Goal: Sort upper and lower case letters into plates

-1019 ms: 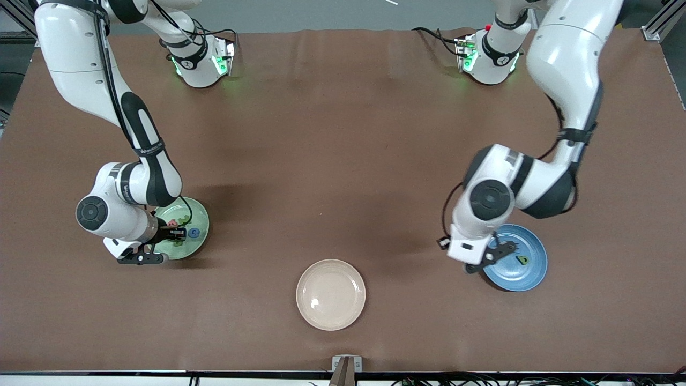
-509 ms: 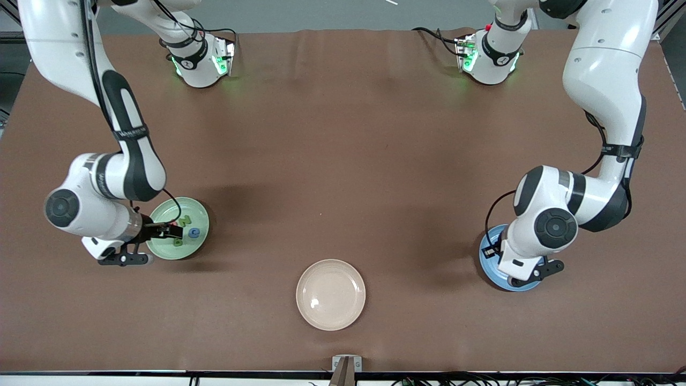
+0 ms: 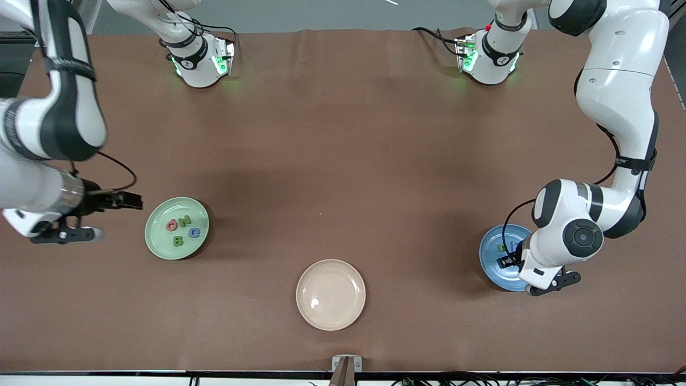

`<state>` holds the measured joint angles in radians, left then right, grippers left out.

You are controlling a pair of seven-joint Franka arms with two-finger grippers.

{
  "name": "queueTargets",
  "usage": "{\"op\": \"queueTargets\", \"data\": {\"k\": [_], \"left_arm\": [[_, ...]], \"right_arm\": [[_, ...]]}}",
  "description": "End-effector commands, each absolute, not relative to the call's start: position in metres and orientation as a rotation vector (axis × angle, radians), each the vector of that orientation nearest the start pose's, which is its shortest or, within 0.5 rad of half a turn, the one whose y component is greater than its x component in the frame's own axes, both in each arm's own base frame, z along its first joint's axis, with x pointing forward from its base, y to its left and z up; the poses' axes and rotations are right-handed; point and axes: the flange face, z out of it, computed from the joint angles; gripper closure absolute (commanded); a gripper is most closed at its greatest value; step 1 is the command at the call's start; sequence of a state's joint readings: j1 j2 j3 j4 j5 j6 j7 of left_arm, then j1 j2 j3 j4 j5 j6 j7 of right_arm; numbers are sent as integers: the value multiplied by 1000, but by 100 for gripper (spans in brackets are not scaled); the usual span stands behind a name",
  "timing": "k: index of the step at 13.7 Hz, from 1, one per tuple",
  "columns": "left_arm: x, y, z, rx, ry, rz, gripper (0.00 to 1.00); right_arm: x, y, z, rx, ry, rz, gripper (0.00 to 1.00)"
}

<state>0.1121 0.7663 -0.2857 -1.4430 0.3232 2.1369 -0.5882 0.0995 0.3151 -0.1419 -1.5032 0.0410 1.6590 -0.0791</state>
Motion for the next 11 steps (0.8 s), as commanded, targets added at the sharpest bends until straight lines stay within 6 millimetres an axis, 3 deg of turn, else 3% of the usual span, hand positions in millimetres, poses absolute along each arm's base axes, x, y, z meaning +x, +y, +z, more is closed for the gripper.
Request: {"op": "queueTargets", "data": {"k": [1,2,4,8,11], "left_arm": [[718,-72,282,-3028,-458,-55,0],[717,-71,298,-3026,-447,-65,0],[713,-69,331,-3022,-411,-74,0],[691,-63,440,-2993,-228,-123,0],[660,-64,515,-3034,-220,-115,0]], "right_arm": [[644,-27,498,-3139,-19,236,0],[647,-33,510,-3140,-6,193,0],[648,-45,514,-3137,23,180,0],[643,-45,513,-3126,29,236,0],[639,-43,512,-3128,21,273,0]]}}
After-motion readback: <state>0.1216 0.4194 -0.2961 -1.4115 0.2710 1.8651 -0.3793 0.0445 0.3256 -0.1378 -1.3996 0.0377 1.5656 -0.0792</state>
